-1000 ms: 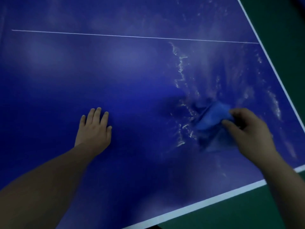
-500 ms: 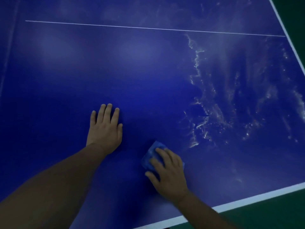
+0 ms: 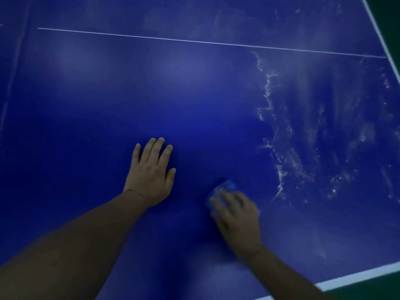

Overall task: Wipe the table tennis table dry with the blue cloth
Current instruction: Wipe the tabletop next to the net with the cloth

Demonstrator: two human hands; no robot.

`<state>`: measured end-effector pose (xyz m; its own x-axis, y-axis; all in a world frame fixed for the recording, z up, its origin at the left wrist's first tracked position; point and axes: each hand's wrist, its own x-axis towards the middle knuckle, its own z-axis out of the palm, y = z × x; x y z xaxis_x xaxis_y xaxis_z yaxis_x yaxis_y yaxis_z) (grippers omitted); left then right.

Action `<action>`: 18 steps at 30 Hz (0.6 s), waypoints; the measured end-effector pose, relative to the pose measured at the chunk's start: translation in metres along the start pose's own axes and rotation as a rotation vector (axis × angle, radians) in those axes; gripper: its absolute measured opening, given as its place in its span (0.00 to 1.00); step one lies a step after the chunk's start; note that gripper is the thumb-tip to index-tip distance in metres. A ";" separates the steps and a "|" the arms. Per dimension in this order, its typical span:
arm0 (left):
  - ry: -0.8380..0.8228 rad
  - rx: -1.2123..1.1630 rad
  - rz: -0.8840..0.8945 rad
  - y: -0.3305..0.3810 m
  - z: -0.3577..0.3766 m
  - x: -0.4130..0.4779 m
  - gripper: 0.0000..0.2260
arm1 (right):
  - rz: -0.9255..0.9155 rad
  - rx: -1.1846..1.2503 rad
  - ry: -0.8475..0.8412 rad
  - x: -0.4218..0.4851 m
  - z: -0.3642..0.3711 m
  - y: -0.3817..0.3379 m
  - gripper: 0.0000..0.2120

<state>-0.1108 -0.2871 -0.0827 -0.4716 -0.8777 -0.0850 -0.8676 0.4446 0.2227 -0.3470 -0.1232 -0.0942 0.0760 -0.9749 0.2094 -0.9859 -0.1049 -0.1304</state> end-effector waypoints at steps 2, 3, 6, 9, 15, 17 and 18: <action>-0.044 0.019 0.047 0.003 0.004 0.007 0.31 | -0.075 0.009 -0.046 0.004 0.004 -0.004 0.17; -0.073 0.036 0.061 0.003 0.005 0.009 0.31 | -0.043 -0.001 -0.037 0.018 0.006 0.010 0.17; -0.115 0.069 0.066 0.003 0.009 0.010 0.32 | 0.267 -0.081 0.023 0.074 0.001 0.063 0.19; -0.095 0.044 0.061 0.002 0.009 0.010 0.30 | 0.252 -0.009 0.091 0.087 0.007 0.044 0.19; -0.074 0.050 0.071 0.002 0.012 0.010 0.29 | -0.216 0.082 -0.025 0.073 0.027 -0.050 0.15; -0.075 0.033 0.074 0.002 0.011 0.012 0.29 | -0.116 0.004 -0.028 0.115 0.031 -0.019 0.16; -0.078 0.031 0.071 0.002 0.011 0.012 0.29 | 0.016 -0.046 -0.002 0.137 0.030 0.001 0.16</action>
<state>-0.1197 -0.2944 -0.0943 -0.5420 -0.8277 -0.1456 -0.8354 0.5118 0.2004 -0.3329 -0.2628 -0.0943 0.0606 -0.9768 0.2056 -0.9928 -0.0804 -0.0893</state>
